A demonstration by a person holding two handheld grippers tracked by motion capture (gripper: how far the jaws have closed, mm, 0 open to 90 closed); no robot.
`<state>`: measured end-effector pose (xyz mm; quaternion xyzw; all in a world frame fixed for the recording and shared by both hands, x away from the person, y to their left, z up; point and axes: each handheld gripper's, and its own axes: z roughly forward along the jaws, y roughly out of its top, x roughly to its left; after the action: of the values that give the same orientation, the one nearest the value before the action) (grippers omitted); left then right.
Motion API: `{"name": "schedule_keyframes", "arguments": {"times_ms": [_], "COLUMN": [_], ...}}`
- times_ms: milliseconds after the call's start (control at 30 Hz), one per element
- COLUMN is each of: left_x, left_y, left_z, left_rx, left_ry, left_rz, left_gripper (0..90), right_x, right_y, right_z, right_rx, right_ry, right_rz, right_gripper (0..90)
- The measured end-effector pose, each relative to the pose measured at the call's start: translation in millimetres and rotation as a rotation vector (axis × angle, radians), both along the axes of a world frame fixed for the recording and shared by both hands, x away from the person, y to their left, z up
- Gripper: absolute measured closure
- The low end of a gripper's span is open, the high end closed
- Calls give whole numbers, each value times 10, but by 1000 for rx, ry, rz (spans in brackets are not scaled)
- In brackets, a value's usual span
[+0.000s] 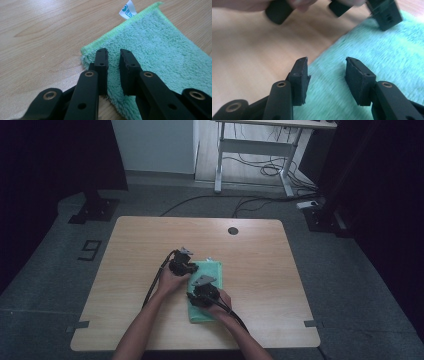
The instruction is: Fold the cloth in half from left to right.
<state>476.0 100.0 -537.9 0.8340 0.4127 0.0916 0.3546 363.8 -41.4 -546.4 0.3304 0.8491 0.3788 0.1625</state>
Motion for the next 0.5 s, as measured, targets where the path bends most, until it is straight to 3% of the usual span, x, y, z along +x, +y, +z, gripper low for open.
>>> {"name": "schedule_keyframes", "arguments": {"times_ms": [267,500], "left_x": [3,6], "left_y": [6,20], "left_z": [-3,-7], "left_rx": [-11,-26], "left_ry": [6,15], "left_rz": [9,14], "left_gripper": [775,775], "right_x": [-382,-574], "right_y": [-60,-112], "right_z": [-21,-40], "right_rx": [20,39], "right_ry": [-2,-6], "right_rz": [50,70], "right_gripper": [533,550]}}
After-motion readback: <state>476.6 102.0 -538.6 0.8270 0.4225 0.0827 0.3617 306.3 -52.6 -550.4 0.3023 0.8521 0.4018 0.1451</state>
